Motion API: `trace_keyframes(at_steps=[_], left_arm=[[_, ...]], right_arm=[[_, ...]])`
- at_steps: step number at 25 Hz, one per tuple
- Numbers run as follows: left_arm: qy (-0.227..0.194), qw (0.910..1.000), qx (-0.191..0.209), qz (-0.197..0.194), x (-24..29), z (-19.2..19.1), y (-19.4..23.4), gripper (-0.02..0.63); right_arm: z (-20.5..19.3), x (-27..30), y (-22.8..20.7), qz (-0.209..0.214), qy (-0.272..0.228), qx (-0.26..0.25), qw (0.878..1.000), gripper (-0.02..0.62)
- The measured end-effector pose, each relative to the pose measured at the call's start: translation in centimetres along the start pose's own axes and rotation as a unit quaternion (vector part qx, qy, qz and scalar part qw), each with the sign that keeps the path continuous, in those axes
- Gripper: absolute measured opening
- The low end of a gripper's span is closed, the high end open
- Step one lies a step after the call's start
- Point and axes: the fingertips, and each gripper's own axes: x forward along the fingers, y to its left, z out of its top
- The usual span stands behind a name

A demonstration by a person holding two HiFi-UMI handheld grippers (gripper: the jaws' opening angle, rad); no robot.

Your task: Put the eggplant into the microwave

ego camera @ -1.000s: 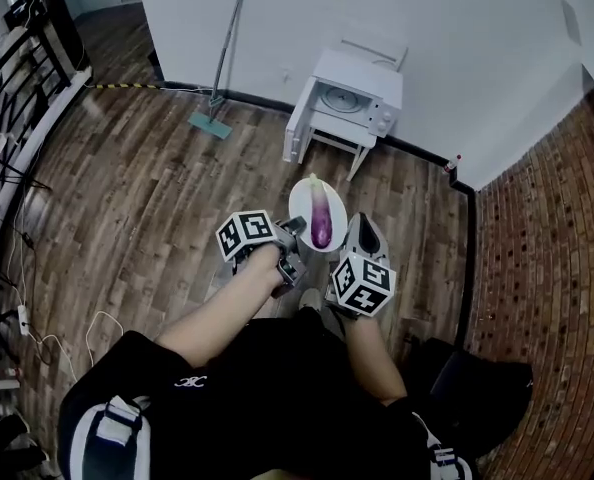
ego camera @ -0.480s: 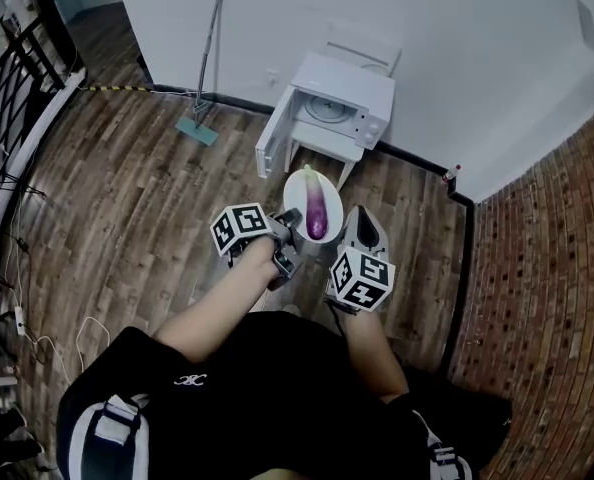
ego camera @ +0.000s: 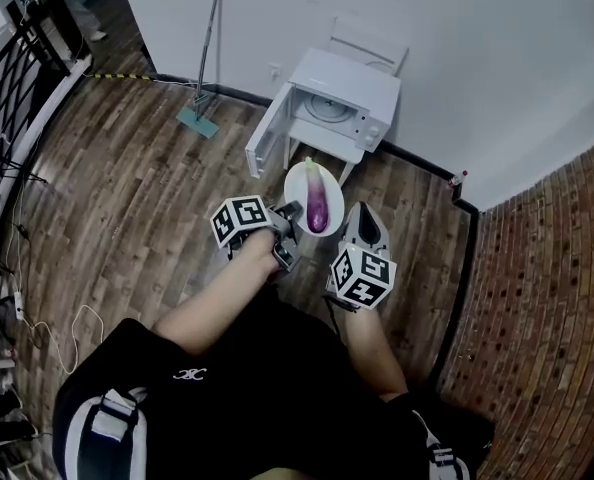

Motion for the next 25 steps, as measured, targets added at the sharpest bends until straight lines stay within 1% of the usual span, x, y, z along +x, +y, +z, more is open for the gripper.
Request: trace_keyframes(at_steps=[5, 10, 15, 18, 23, 25], left_arm=[[0.005, 1.0000, -0.005, -0.001, 3.1, 1.3, -0.3, 0.014], [0.012, 0.9999, -0.010, -0.005, 7.3, 3.4, -1.1, 0.014], [0.011, 0.9999, -0.005, 0.002, 11.9, 6.7, -2.0, 0.014], [0.008, 0.9999, -0.010, 0.003, 14.7, 8.9, -2.6, 0.014], [0.003, 0.9998, -0.019, 0.003, 18.4, 12.7, -3.6, 0.014], [-0.003, 0.9998, -0.017, 0.002, 19.7, 14.2, -4.0, 0.014]], right_arm=[[0.0, 2.3, -1.8, -0.009, 0.006, 0.001, 1.000, 0.014], [0.7, 6.1, -3.6, -0.014, 0.010, -0.007, 1.000, 0.014], [1.8, 11.0, -5.0, -0.011, 0.016, -0.022, 1.000, 0.014], [2.3, 14.5, -5.7, -0.006, 0.020, -0.023, 1.000, 0.014], [3.5, 20.3, -5.9, 0.008, 0.030, -0.032, 0.999, 0.014], [4.1, 22.5, -5.9, 0.014, 0.034, -0.040, 0.999, 0.014]])
